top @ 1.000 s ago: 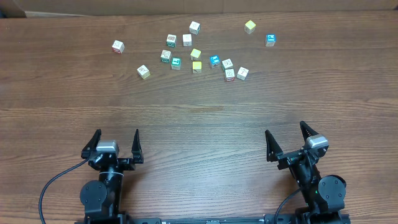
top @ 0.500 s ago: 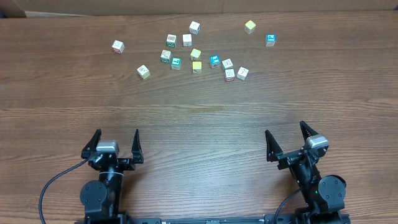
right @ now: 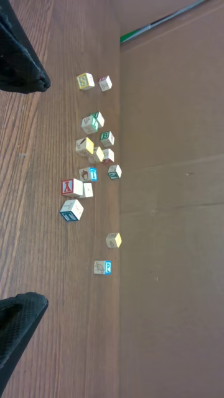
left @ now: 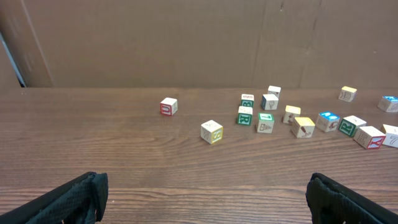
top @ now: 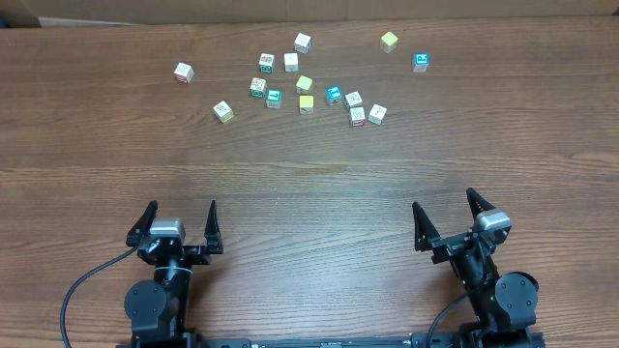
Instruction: Form a circle
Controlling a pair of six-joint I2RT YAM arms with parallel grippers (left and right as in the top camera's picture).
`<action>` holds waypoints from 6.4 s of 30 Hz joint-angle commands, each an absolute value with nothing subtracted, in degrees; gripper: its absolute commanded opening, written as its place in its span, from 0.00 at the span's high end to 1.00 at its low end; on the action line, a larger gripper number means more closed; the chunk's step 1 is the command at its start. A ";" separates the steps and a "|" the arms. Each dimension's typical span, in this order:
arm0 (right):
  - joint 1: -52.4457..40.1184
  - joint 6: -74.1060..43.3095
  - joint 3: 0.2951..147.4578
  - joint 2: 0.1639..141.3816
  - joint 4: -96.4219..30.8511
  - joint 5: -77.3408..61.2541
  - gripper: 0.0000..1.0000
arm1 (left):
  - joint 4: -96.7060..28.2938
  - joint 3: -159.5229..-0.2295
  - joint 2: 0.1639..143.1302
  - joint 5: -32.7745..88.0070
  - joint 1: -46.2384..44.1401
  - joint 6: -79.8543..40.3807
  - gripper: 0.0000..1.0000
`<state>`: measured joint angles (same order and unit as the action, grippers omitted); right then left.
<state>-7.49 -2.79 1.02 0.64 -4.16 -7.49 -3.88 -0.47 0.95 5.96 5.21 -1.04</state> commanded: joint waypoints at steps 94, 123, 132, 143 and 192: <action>-7.20 -2.50 0.45 0.19 -4.01 -7.38 0.00 | -4.05 -0.27 0.27 5.39 4.82 0.25 0.00; -7.20 -2.50 0.45 0.16 -4.01 -7.38 0.00 | -4.05 -0.27 0.25 5.39 4.82 0.25 0.00; -7.20 -2.50 0.45 0.16 -4.03 -7.38 0.00 | -4.05 -0.27 0.27 5.39 4.82 0.23 0.00; -7.20 -2.50 0.45 0.16 -4.03 -7.38 0.00 | -2.90 -0.27 0.27 5.39 4.82 0.25 0.00; -7.20 -2.50 0.45 0.16 -4.03 -7.38 0.00 | -56.90 -126.10 80.71 21.28 4.86 4.32 0.01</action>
